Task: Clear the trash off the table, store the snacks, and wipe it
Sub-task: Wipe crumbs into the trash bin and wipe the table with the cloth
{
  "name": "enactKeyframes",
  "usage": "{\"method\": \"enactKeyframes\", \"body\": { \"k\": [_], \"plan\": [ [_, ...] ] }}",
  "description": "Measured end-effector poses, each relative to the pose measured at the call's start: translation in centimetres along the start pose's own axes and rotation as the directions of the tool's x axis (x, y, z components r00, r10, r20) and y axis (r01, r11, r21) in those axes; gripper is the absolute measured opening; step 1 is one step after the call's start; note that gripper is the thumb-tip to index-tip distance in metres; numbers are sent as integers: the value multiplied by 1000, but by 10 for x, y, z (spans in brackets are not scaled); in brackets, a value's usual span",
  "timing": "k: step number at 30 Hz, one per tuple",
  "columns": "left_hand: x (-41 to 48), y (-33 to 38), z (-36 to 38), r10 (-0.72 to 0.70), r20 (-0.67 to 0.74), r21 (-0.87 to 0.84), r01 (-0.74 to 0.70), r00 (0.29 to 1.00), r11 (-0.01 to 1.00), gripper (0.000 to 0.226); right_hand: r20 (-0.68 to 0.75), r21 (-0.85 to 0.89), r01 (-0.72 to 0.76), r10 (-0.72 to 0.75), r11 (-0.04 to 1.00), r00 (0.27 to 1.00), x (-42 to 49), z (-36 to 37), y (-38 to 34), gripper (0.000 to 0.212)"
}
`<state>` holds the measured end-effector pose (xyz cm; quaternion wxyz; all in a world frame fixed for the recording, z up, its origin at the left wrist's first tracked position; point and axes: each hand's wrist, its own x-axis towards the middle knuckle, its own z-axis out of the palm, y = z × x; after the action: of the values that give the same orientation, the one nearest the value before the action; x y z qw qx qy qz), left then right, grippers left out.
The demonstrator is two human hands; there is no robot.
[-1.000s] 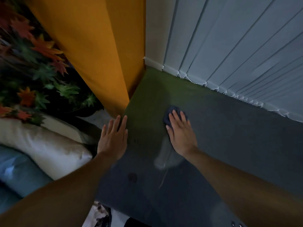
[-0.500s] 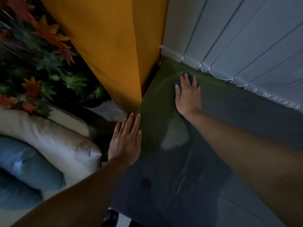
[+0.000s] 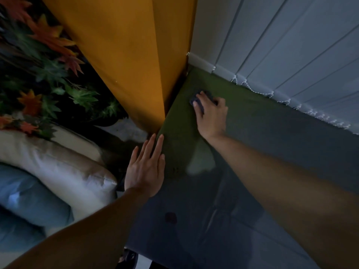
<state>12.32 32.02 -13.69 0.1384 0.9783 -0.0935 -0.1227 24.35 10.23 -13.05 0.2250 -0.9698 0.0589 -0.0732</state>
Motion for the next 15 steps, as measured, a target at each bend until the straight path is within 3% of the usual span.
{"method": "enactKeyframes", "body": {
  "k": [3, 6, 7, 11, 15],
  "plan": [
    [0, -1, 1, 2, -5, 3, -2, 1000, 1000, 57, 81, 93, 159, -166, 983, 983, -30, 10, -5, 40],
    [-1, -1, 2, -3, -14, 8, 3, 1000, 1000, 58, 94, 11, 433, -432, 901, 897, -38, 5, 13, 39],
    [-1, -1, 2, -6, -22, 7, 6, 1000, 1000, 58, 61, -28, 431, -429, 902, 901, -36, 2, 16, 37],
    [-4, -4, 4, -6, -25, -22, 5, 1000, 1000, 61, 15, -22, 156, -156, 987, 988, -40, 5, 4, 37],
    [-11, -10, 3, 5, -19, -67, -7, 1000, 998, 60, 55, 52, 205, -208, 977, 977, -72, 9, -10, 39]
  ]
}}
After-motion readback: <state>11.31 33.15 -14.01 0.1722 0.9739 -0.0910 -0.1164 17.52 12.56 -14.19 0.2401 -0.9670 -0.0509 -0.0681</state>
